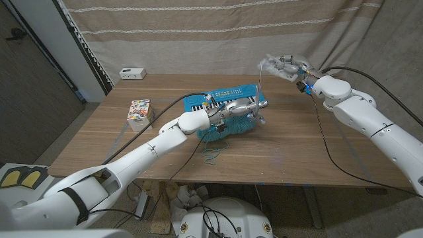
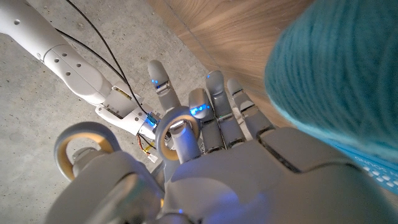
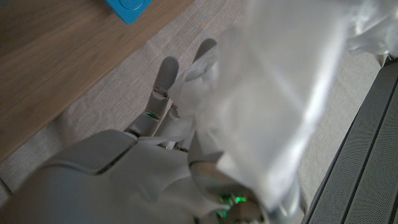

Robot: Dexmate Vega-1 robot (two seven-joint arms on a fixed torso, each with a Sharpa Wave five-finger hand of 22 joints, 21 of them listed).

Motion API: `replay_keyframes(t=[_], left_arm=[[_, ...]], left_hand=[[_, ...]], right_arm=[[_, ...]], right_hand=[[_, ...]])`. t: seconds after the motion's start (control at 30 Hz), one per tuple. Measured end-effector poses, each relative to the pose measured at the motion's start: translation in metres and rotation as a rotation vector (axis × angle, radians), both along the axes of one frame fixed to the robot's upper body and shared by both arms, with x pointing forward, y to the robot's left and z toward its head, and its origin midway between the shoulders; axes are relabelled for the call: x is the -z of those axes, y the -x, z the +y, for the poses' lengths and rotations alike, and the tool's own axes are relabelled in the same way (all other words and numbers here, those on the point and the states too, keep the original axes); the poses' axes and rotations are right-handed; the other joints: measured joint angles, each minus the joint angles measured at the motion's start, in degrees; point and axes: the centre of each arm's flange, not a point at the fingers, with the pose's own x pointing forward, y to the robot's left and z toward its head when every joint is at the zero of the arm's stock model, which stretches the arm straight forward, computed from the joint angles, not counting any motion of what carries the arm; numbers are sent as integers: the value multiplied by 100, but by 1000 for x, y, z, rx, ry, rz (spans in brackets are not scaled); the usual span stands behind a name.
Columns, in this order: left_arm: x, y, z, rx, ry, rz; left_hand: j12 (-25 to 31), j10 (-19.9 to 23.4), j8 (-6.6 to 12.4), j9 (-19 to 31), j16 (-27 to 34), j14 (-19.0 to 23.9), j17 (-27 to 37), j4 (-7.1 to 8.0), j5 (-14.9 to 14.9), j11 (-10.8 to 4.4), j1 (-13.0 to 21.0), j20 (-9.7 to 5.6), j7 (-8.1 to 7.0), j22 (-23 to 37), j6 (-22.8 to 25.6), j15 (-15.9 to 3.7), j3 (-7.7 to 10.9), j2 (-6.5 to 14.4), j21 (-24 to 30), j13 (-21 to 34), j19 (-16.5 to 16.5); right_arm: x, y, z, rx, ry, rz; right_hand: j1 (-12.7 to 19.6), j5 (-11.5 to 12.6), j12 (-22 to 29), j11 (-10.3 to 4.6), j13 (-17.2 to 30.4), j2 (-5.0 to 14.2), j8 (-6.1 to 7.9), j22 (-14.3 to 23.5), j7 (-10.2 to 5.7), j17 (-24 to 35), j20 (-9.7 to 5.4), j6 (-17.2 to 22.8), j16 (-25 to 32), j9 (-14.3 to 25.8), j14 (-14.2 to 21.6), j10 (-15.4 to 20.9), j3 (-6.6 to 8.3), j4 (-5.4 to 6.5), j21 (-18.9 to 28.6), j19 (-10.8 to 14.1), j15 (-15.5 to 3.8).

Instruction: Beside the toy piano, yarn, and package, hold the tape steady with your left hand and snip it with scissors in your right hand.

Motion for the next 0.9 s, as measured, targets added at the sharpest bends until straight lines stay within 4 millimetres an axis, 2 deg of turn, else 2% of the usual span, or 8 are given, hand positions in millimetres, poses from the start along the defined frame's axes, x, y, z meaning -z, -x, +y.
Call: replay_keyframes(t=[0.9], left_arm=[[-3,-7,-2,-46,-19,-48]], left_hand=[[8,18,0,0,0,0,-1,0,0,-19,1,0,-9,-1,9,0,0,1,0,0,0]], right_arm=[[-1,0,0,-1,50,12]], right_hand=[[0,-21,-24,32,3,0,0,2,-1,-22,11,0,0,0,0,32,-4,-3,0,10,0]])
